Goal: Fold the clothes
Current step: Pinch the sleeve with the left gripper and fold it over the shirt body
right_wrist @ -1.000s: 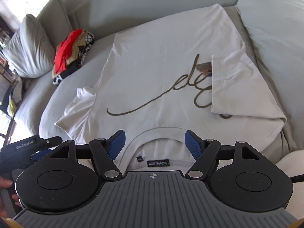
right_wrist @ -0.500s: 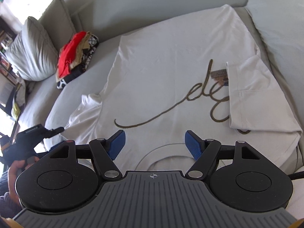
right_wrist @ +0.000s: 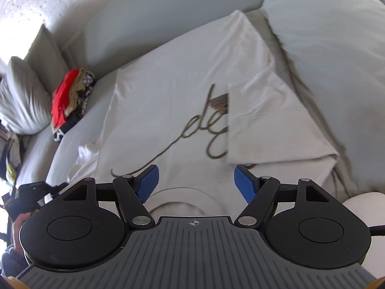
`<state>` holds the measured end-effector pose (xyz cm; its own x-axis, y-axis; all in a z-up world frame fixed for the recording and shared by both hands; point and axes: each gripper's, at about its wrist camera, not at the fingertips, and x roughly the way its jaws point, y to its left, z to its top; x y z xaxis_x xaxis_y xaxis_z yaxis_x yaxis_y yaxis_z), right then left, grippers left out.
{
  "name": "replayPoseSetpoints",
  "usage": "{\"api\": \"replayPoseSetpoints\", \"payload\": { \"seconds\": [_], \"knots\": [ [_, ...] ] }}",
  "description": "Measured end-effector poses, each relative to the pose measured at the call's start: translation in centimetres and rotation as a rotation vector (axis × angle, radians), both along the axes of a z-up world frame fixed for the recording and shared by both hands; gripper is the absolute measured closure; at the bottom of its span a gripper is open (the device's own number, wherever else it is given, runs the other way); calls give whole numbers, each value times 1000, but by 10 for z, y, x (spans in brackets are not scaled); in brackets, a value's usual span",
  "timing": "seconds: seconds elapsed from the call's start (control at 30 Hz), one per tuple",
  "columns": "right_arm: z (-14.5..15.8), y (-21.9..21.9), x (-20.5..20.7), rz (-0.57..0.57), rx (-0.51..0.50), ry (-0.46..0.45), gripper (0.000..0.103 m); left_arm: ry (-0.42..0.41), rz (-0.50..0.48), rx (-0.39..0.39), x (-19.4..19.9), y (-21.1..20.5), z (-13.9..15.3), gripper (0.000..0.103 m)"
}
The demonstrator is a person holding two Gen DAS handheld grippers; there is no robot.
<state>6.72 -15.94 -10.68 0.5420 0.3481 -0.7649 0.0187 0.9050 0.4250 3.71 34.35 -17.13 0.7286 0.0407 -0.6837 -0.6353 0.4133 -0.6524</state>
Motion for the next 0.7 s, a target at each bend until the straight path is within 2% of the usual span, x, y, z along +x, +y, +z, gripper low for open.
{"api": "replayPoseSetpoints", "payload": {
  "seconds": [0.13,0.23,0.33,0.47,0.57,0.63,0.7],
  "knots": [
    [-6,-21,-3,-48,22,15,28,-22,-96,243,4,-29,38,102],
    [-10,-30,-5,-64,35,22,28,-56,-191,457,10,-65,70,102],
    [-12,-37,-7,-73,54,21,28,-97,-317,670,16,-114,97,102],
    [-13,-44,-8,-80,82,19,28,-129,-511,873,23,-183,111,102],
    [-15,-49,-9,-86,94,19,28,-63,-669,996,34,-232,98,102],
    [-15,-53,-10,-90,104,20,28,57,-777,1039,41,-259,79,99],
    [-16,-58,-10,-94,123,25,28,201,-876,1031,43,-279,57,87]
  ]
}}
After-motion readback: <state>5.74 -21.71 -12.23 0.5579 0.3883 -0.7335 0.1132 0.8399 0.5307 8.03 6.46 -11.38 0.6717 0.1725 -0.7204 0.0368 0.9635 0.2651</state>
